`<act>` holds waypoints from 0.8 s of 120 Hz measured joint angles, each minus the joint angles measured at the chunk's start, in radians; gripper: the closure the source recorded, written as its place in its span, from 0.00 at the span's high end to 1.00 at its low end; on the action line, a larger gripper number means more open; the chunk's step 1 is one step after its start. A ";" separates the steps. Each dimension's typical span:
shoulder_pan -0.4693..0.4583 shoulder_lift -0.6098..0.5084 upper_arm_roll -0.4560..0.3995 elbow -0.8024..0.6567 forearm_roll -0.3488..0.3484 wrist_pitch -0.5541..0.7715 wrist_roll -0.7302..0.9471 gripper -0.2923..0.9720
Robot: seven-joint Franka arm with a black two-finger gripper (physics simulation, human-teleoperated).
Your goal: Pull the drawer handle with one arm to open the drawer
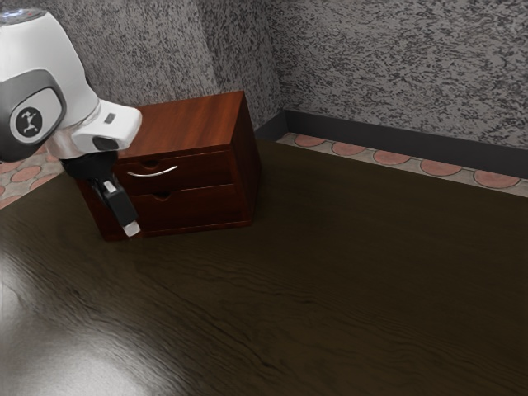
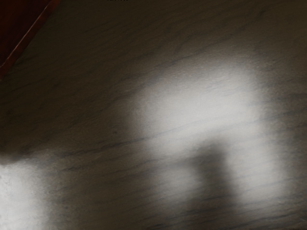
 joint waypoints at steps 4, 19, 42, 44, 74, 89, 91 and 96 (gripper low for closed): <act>0.000 0.017 0.009 0.007 0.020 0.024 0.054 0.77; -0.001 0.130 0.020 0.082 0.084 0.099 0.238 0.77; 0.006 0.264 0.023 0.187 0.120 0.155 0.460 0.77; 0.007 0.273 0.023 0.192 0.121 0.158 0.476 0.77; 0.039 0.320 0.028 0.206 0.098 0.229 0.640 0.77; 0.058 0.349 0.029 0.203 0.086 0.292 0.682 0.77; 0.059 0.354 0.029 0.203 0.085 0.302 0.685 0.77; 0.057 0.366 0.029 0.203 0.084 0.325 0.694 0.77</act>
